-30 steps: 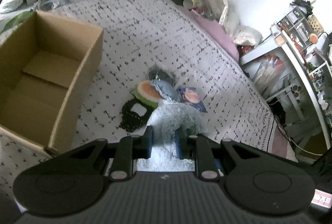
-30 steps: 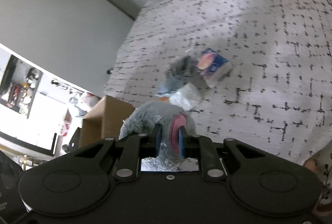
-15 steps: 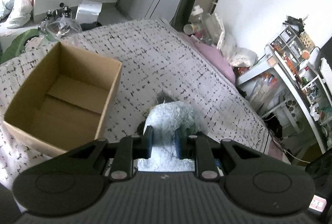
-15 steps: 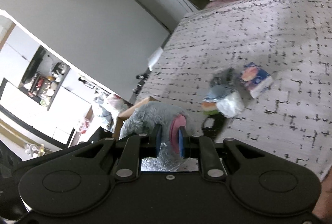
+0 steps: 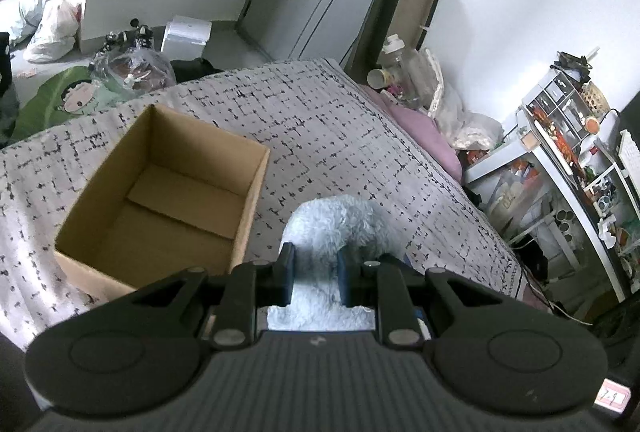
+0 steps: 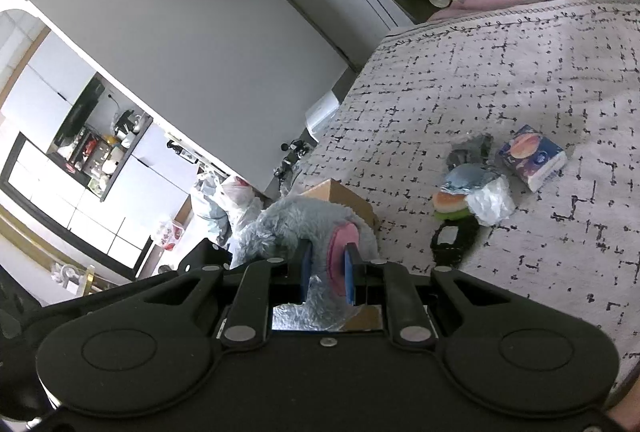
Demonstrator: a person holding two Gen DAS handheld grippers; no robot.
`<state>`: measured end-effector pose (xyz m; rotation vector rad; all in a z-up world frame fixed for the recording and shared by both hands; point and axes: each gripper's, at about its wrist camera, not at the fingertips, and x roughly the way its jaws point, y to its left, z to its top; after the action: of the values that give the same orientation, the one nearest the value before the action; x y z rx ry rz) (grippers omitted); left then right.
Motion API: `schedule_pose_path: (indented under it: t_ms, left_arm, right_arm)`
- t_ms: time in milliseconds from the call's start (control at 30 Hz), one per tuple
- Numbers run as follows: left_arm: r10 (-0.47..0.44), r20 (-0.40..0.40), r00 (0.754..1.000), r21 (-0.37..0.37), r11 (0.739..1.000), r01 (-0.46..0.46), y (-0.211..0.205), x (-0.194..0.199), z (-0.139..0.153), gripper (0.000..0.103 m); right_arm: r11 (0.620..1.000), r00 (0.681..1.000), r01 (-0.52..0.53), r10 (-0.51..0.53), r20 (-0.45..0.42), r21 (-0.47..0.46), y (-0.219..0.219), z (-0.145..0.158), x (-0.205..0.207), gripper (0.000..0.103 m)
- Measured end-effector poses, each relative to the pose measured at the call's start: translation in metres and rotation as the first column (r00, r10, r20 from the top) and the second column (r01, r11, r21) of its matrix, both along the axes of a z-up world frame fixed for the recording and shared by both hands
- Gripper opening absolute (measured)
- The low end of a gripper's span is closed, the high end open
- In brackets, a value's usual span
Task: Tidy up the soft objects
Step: 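Carry the grey plush toy over the cardboard box and lower it inside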
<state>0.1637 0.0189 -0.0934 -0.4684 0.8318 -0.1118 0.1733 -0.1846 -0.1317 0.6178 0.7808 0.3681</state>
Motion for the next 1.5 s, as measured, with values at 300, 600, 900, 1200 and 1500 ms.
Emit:
schedule_pose_path:
  t_ms: [300,600,900,1200,1500]
  left_arm:
    - [0.045,0.000,0.999,-0.037,0.998,-0.045,0.036,0.003,-0.004,0.020]
    - [0.081,-0.023,0.996,-0.060,0.995,-0.082,0.075,0.015,-0.017,0.020]
    - [0.104,-0.071,0.992,-0.080,0.991,-0.110,0.110,0.023,-0.045,0.018]
    - [0.112,-0.143,0.983,-0.080,0.989,-0.124,0.129,0.031,-0.076,0.018]
    - [0.156,-0.190,0.969,-0.020,0.986,-0.163,0.132,0.032,-0.079,0.026]
  right_arm:
    - [0.999,1.000,-0.015,0.015,0.001,-0.033,0.038,0.002,0.010,0.017]
    - [0.999,0.999,-0.036,0.034,-0.039,-0.034,0.076,-0.009,0.027,0.017]
    - [0.996,0.995,-0.063,0.058,-0.084,-0.060,0.109,-0.030,0.036,0.022]
    - [0.989,0.994,-0.063,0.049,-0.101,-0.136,0.120,-0.037,0.032,0.030]
    - [0.986,0.997,-0.050,0.038,-0.072,-0.160,0.115,-0.030,0.028,0.045]
